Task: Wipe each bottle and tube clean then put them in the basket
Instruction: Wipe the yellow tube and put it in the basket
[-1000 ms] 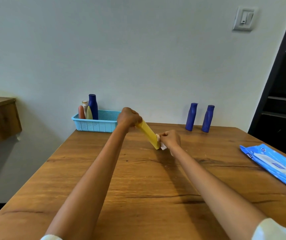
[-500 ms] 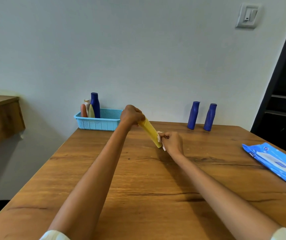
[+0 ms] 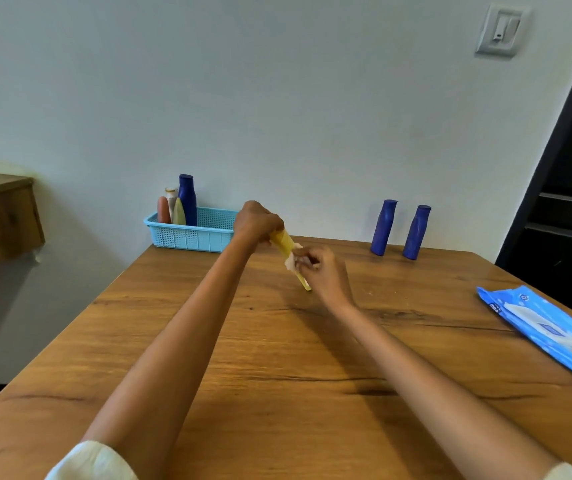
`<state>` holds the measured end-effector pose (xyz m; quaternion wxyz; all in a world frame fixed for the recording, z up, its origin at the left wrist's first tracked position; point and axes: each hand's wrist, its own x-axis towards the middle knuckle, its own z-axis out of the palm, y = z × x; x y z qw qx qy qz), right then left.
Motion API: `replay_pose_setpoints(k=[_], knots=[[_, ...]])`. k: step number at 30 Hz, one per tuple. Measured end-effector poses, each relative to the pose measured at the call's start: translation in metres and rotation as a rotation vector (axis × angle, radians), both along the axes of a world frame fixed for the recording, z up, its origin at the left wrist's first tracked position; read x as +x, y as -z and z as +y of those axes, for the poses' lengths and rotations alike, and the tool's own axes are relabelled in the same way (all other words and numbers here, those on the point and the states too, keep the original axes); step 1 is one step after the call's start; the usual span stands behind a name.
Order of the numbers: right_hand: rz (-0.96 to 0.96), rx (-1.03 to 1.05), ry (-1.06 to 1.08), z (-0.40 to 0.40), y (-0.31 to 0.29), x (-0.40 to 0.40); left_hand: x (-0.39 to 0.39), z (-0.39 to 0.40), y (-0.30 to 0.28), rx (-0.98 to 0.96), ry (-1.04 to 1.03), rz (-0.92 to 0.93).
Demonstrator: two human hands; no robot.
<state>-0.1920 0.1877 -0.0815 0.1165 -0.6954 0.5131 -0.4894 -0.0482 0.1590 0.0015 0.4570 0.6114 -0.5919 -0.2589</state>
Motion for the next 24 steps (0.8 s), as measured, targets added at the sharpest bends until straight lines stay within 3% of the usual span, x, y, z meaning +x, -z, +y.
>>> replay_pose_setpoints(k=[7, 14, 17, 20, 24], knots=[[0.066, 0.268, 0.156, -0.013, 0.000, -0.016, 0.001, 0.002, 0.000, 0.062, -0.021, 0.028], [-0.050, -0.018, -0.033, -0.005, -0.019, 0.022, 0.003, 0.001, 0.002, 0.052, -0.031, -0.031], [-0.060, -0.061, 0.012, -0.001, -0.001, 0.017, 0.005, -0.001, 0.000, 0.056, 0.019, -0.017], [-0.002, 0.073, 0.169, -0.008, 0.009, -0.002, 0.007, -0.001, -0.001, 0.001, 0.060, -0.077], [-0.074, 0.308, 0.250, -0.021, -0.005, -0.019, 0.004, -0.002, -0.001, -0.092, 0.109, -0.193]])
